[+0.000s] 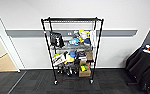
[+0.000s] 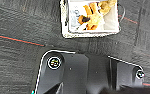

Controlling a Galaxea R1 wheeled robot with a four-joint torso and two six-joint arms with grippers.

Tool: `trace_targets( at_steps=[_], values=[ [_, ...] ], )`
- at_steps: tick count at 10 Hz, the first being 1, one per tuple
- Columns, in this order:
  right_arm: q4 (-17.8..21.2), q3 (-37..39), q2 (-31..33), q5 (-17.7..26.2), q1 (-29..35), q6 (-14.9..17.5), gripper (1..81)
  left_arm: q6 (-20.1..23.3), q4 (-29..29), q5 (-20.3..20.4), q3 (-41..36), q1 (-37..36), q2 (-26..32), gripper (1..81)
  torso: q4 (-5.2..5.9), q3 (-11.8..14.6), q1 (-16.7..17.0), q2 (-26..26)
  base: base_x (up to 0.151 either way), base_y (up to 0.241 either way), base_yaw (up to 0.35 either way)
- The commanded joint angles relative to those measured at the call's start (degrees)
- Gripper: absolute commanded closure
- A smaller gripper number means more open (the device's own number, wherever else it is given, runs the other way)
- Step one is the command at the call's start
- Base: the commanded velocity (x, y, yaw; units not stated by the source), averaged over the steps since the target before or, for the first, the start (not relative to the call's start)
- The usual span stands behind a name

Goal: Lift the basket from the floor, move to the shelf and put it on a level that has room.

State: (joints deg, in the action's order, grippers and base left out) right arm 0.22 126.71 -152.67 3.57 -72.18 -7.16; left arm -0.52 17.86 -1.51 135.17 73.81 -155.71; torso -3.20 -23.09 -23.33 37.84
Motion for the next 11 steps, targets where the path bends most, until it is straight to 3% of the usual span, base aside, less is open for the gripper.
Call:
trace_targets(
  at_steps=[1,7,8,9,11],
  values=[
    [0.92,-1.04,1.38,4.87,6.03,-0.13,1.0,-0.18,0.86,-3.67,-0.08,-3.72,1.45,1.0,0.0,-5.3,-3.62,5.64,0.0,0.0,0.0],
    [1.71,-1.39,1.73,8.82,10.6,-0.14,1.0,-0.18,2.36,-3.76,-0.17,-4.42,1.71,1.0,0.0,-14.64,-10.4,16.31,0.0,0.0,0.0],
    [1.71,-1.56,1.73,9.87,11.83,-0.14,1.0,-0.18,3.32,-4.89,-0.17,-4.95,1.71,1.0,0.0,-15.23,-11.69,18.32,0.0,0.0,0.0],
    [1.71,-1.48,1.73,10.66,13.05,-0.13,1.0,-0.18,3.76,-5.43,-0.08,-5.47,1.63,1.0,0.0,-12.89,-12.85,20.13,0.0,0.0,0.0],
    [1.63,-0.77,1.47,12.85,15.43,-0.05,1.0,-0.18,5.6,-5.52,-0.08,-6.18,1.54,1.0,0.0,-14.12,-14.58,22.71,0.0,0.0,0.0]
  ],
)
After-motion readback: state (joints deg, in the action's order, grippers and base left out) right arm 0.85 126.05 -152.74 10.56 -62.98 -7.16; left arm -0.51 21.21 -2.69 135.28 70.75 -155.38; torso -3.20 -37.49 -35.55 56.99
